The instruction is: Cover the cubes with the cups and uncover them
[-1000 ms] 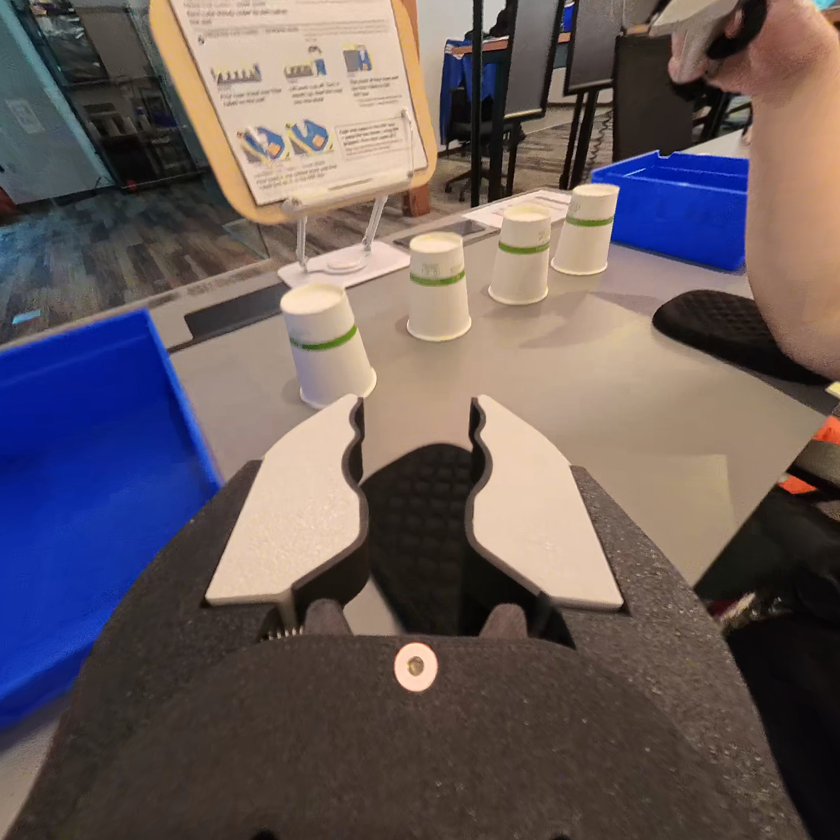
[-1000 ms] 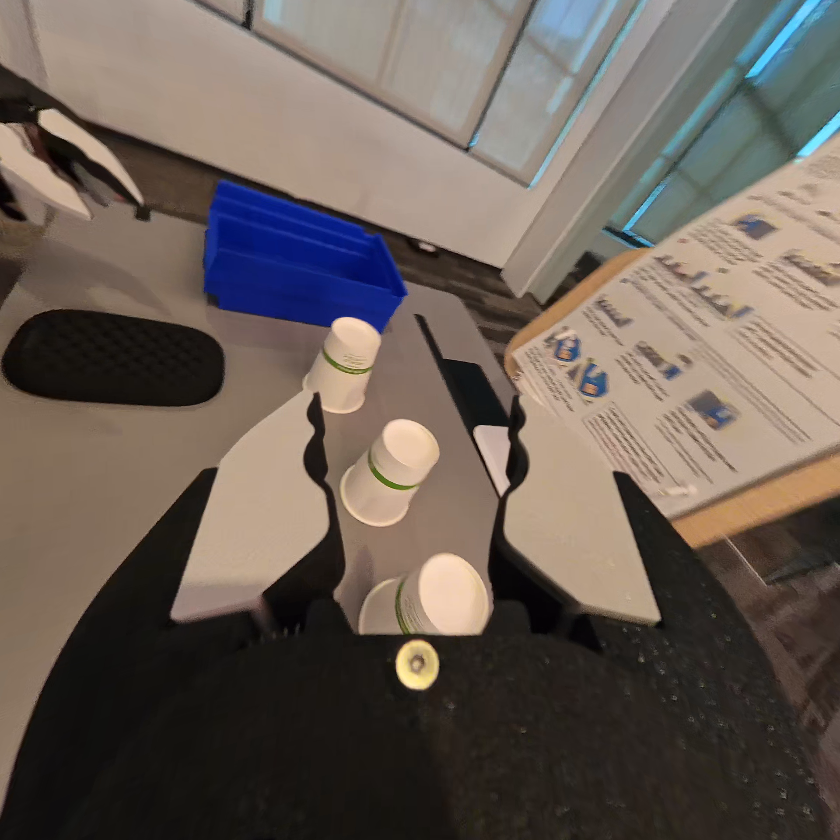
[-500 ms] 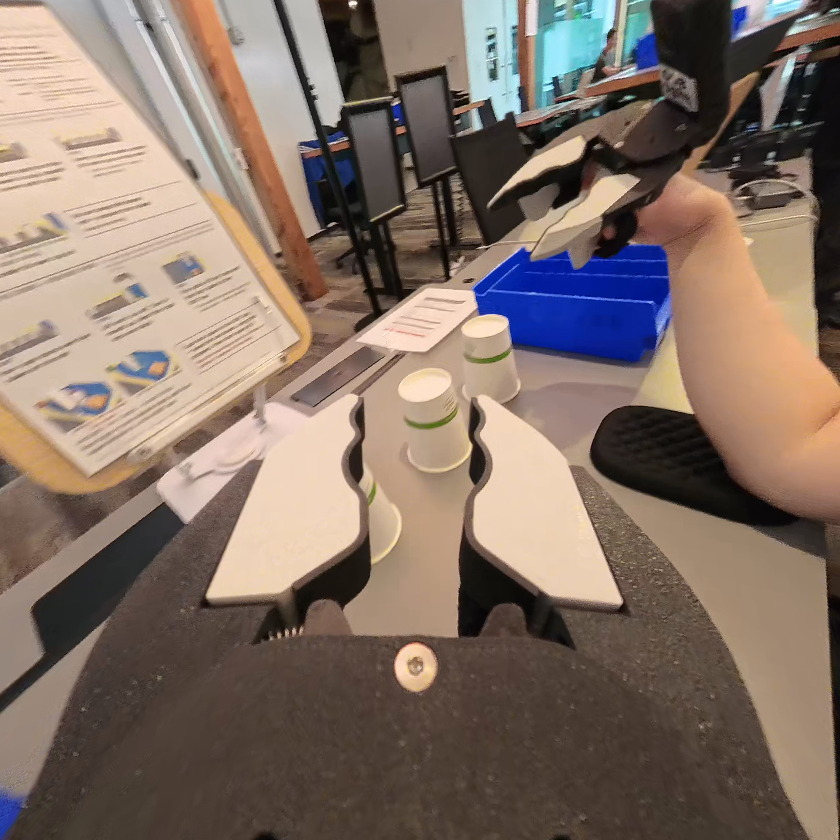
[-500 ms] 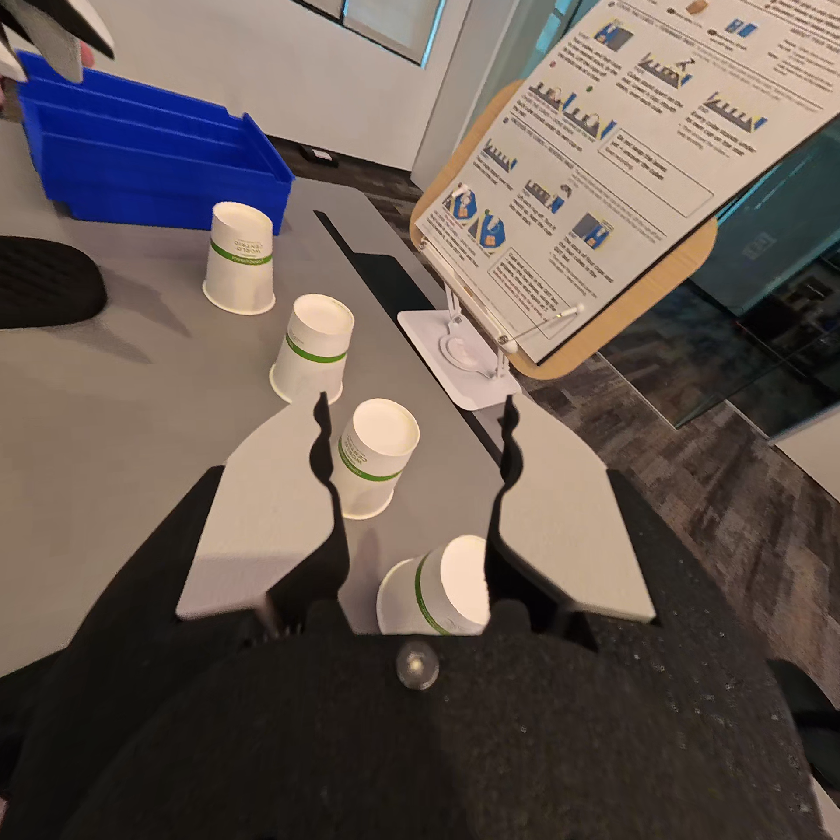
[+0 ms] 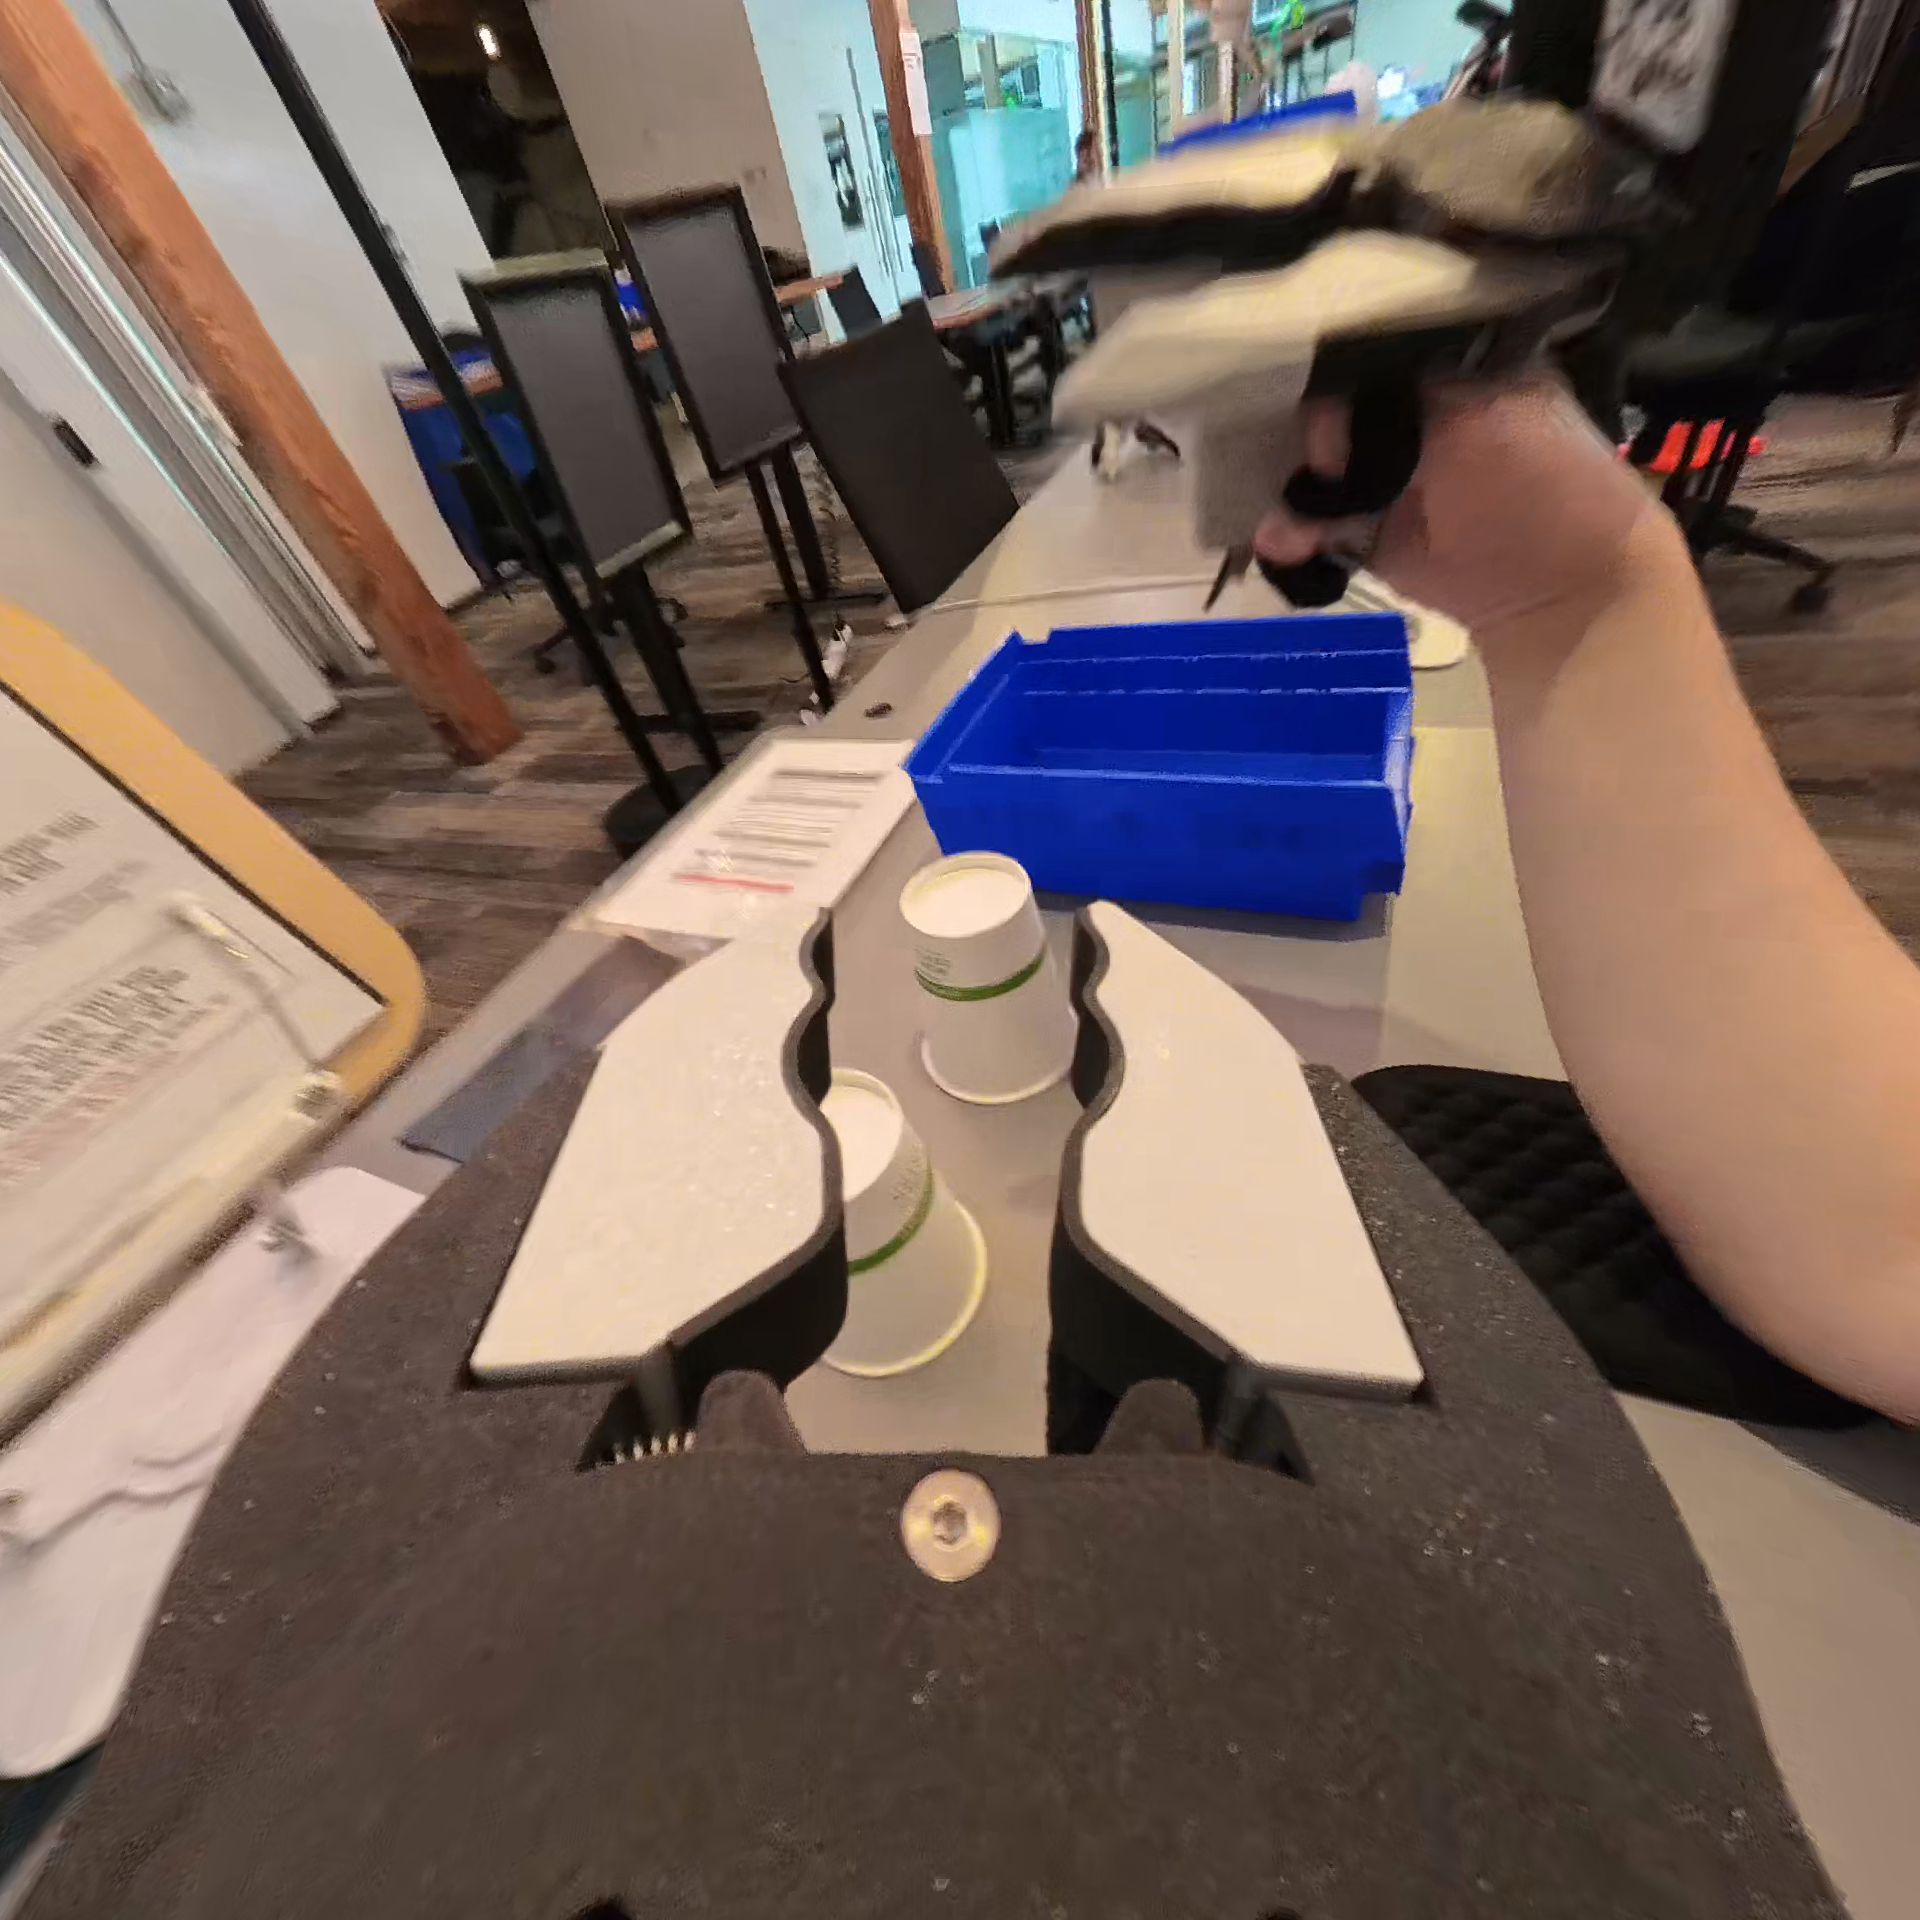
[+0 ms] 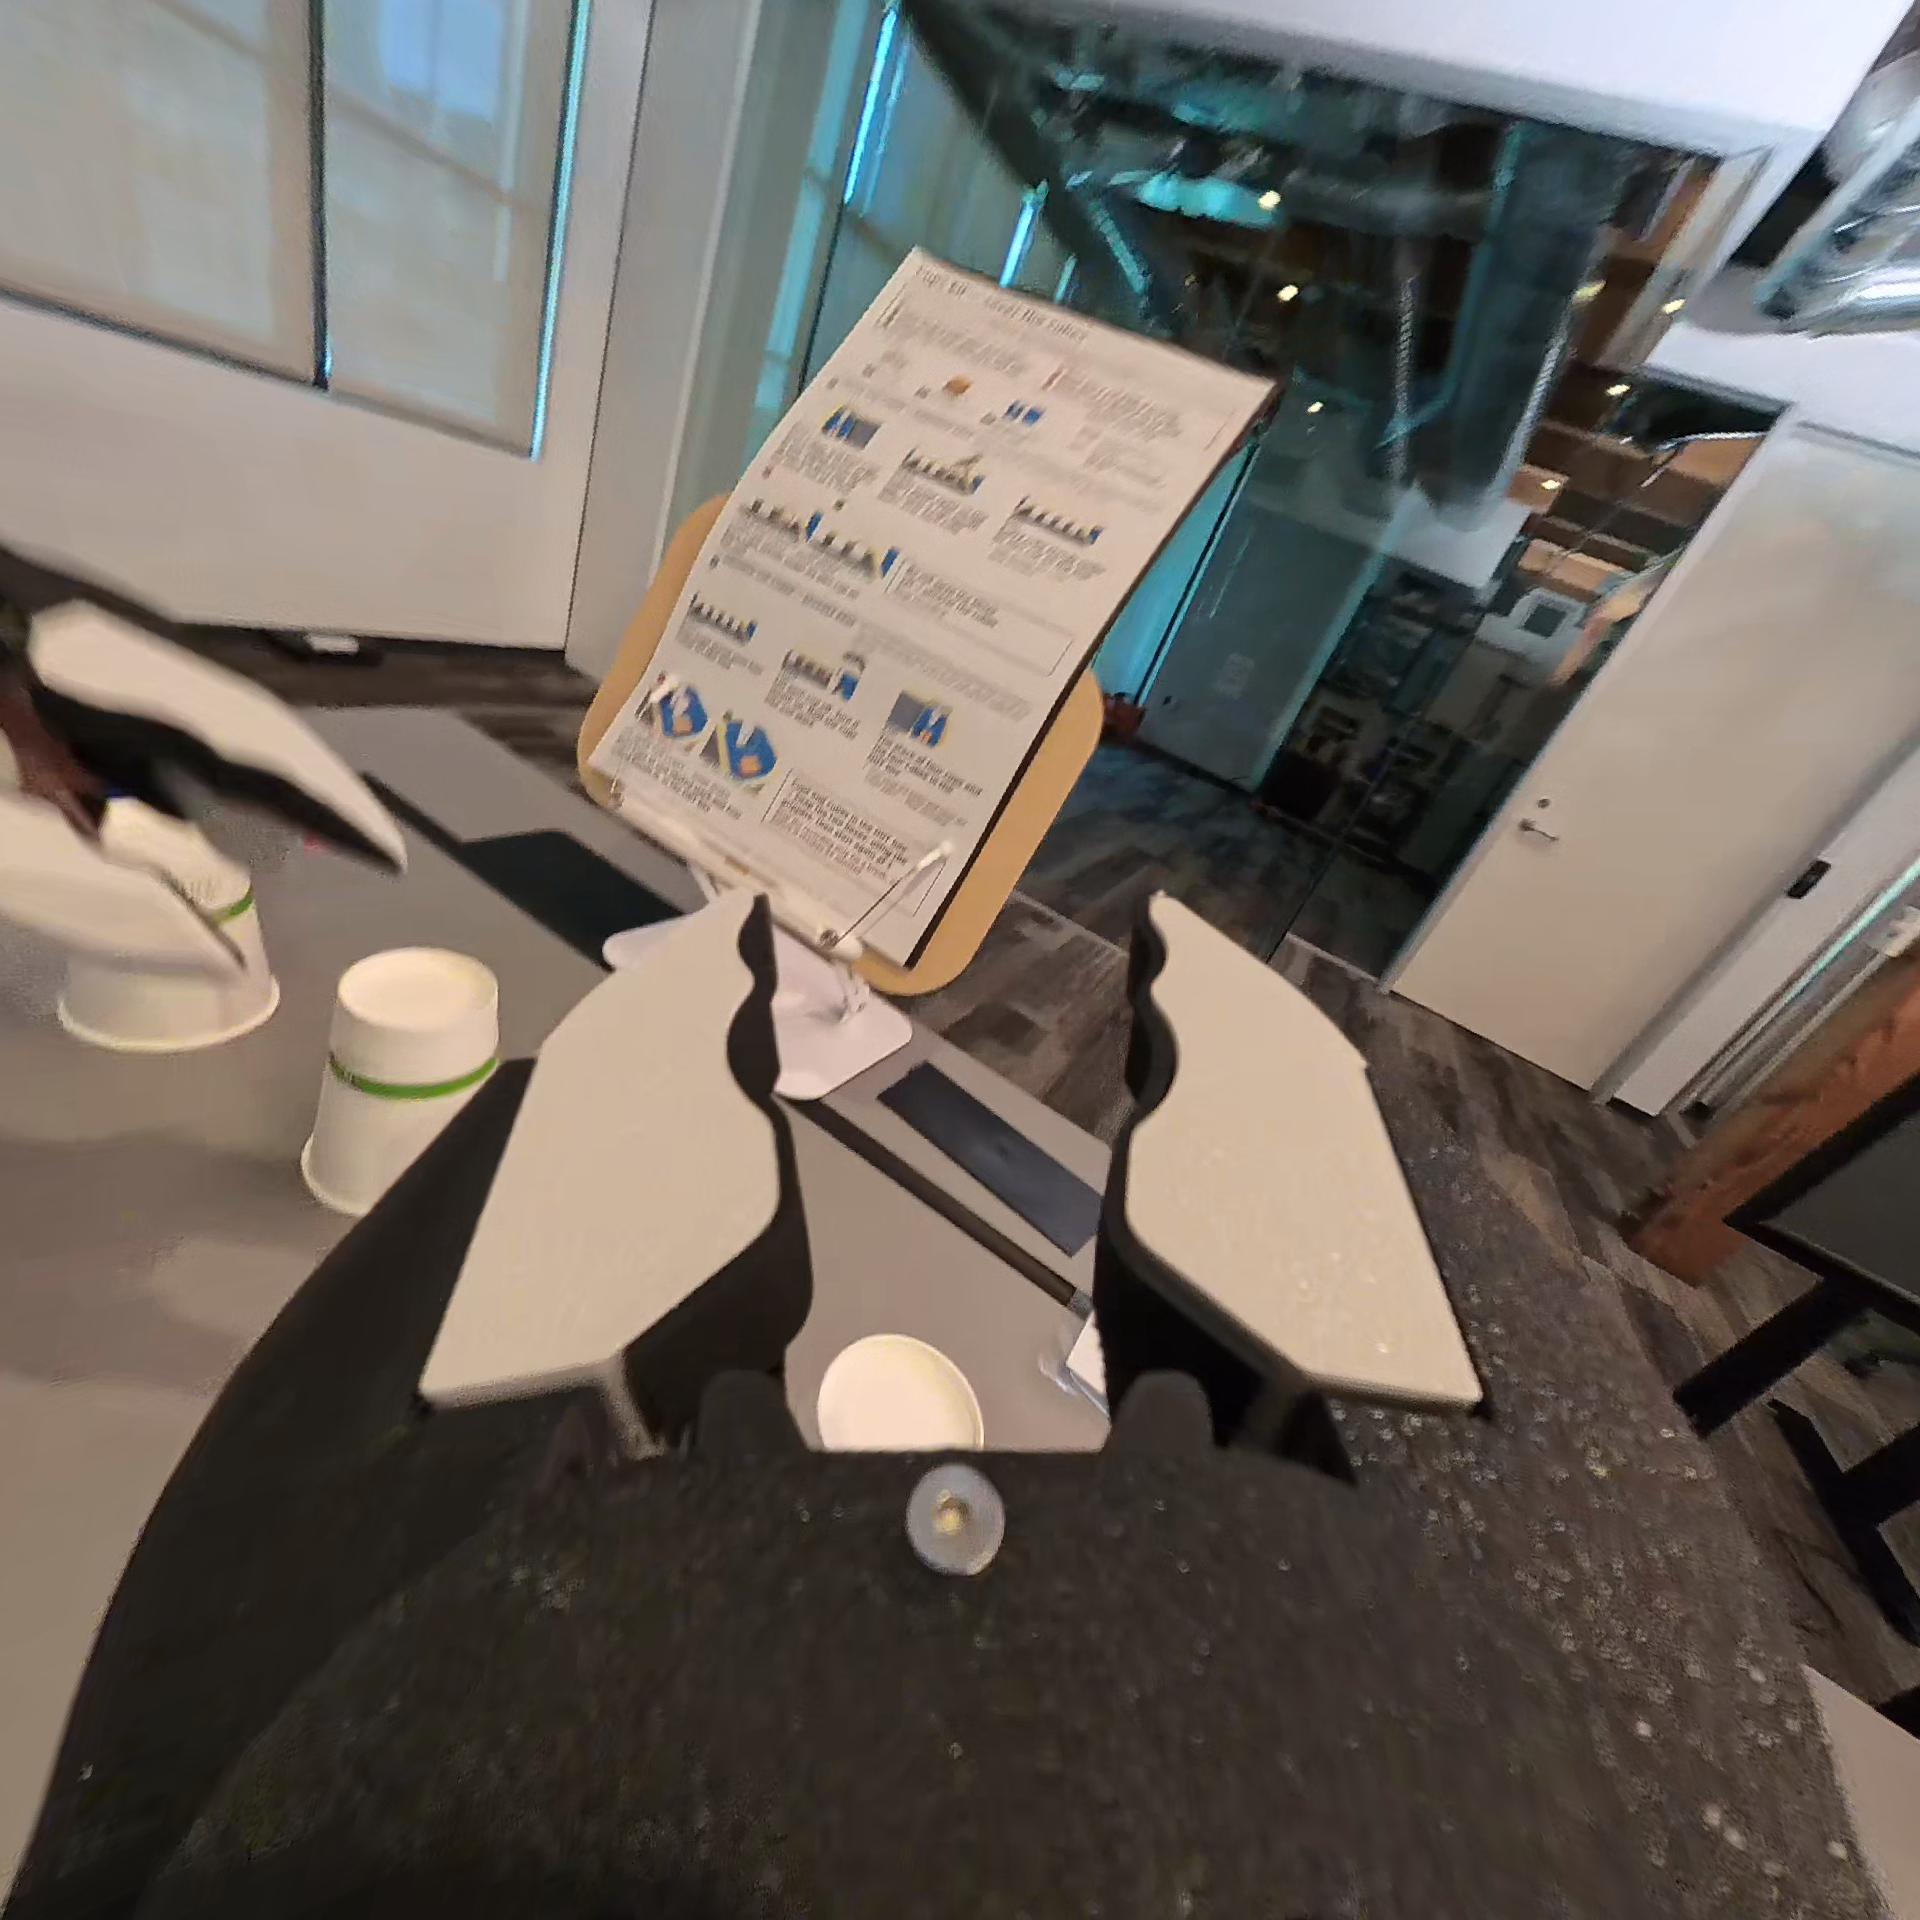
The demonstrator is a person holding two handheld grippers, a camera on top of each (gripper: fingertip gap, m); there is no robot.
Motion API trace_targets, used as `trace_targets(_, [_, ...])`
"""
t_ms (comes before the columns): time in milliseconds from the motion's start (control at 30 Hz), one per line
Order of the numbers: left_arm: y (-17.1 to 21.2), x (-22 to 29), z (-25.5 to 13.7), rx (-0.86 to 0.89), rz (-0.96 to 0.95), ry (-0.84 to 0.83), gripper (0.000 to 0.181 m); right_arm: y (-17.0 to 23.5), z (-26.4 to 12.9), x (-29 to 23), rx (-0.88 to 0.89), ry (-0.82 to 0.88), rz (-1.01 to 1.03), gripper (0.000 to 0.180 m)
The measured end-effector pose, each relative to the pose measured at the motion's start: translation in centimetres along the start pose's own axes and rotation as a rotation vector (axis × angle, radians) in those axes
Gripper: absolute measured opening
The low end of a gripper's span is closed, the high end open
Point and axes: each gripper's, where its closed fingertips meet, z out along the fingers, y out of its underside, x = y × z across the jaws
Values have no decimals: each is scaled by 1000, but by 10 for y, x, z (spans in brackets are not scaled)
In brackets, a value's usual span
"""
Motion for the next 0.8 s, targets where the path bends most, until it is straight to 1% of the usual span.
trace_targets(67, [24, 4, 15, -64, -44, 9, 46, -6, -6, 2, 19, 21, 17, 63])
trace_targets(133, [40, 10, 25, -98, -86, 24, 49, -2, -11, 1, -18, 31, 16, 63])
trace_targets(200, [50, 19, 34, -132, -106, 49, 53, 7, -14, 1, -87, 46, -9, 63])
trace_targets(267, [56, 24, 43, -154, -101, 36, 59, 16, -17, 2, -151, 61, -43, 64])
trace_targets(367, [65, 27, 60, -202, -70, 10, 65, 21, -18, 3, -180, 61, -50, 65])
trace_targets(433, [74, 25, 75, -305, -49, 16, 73, 22, -20, 3, -170, 49, -36, 65])
trace_targets(533, [90, 20, 101, -530, -44, 83, 78, 25, -27, 9, -167, 62, -18, 65])
trace_targets(600, [97, 11, 117, -641, -41, 93, 79, 29, -36, 14, -173, 78, -4, 65])
trace_targets(700, [105, -4, 141, -746, 17, 80, 82, 33, -52, 22, -166, 94, 32, 65])
trace_targets(800, [109, -5, 164, -803, 36, 95, 88, 32, -66, 28, -140, 107, 90, 65])
